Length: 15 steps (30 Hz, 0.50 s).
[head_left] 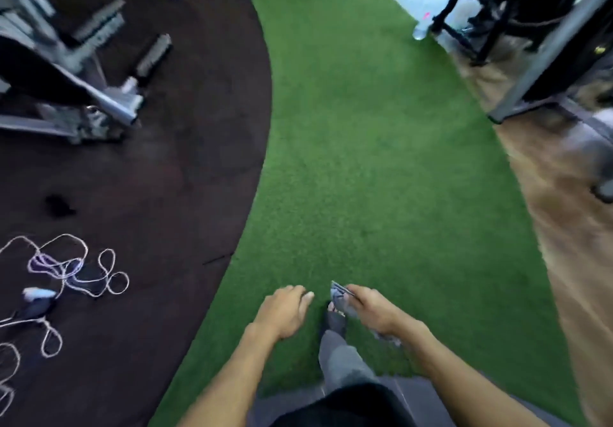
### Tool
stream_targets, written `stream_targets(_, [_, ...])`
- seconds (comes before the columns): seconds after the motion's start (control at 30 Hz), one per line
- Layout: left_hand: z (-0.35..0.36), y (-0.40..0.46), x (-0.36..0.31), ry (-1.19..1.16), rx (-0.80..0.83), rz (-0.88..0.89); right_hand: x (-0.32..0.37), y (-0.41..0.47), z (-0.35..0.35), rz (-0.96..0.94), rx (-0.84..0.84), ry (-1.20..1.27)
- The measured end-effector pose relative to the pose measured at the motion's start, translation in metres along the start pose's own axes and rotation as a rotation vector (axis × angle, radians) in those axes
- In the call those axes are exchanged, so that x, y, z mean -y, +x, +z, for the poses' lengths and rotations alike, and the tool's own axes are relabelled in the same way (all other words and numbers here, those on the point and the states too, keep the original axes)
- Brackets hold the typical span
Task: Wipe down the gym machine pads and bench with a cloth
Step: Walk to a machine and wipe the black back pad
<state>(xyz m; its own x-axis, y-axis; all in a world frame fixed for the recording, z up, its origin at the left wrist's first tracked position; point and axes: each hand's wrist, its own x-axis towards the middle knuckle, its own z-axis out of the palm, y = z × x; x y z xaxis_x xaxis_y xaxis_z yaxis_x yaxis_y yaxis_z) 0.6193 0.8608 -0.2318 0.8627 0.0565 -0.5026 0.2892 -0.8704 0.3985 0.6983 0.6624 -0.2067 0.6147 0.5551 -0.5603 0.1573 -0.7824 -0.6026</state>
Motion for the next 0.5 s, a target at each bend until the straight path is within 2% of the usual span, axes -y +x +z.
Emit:
stream_targets(0.27, [-0.106,0.133,0.061,-0.205,-0.058,-0.283,0.066,0.203,-0.105,-0.080,0.176,-0.067])
stream_targets(0.5, [-0.211,0.264,0.086,-0.260,-0.077,-0.349,0.118,0.358,-0.205,-0.146,0.237,-0.156])
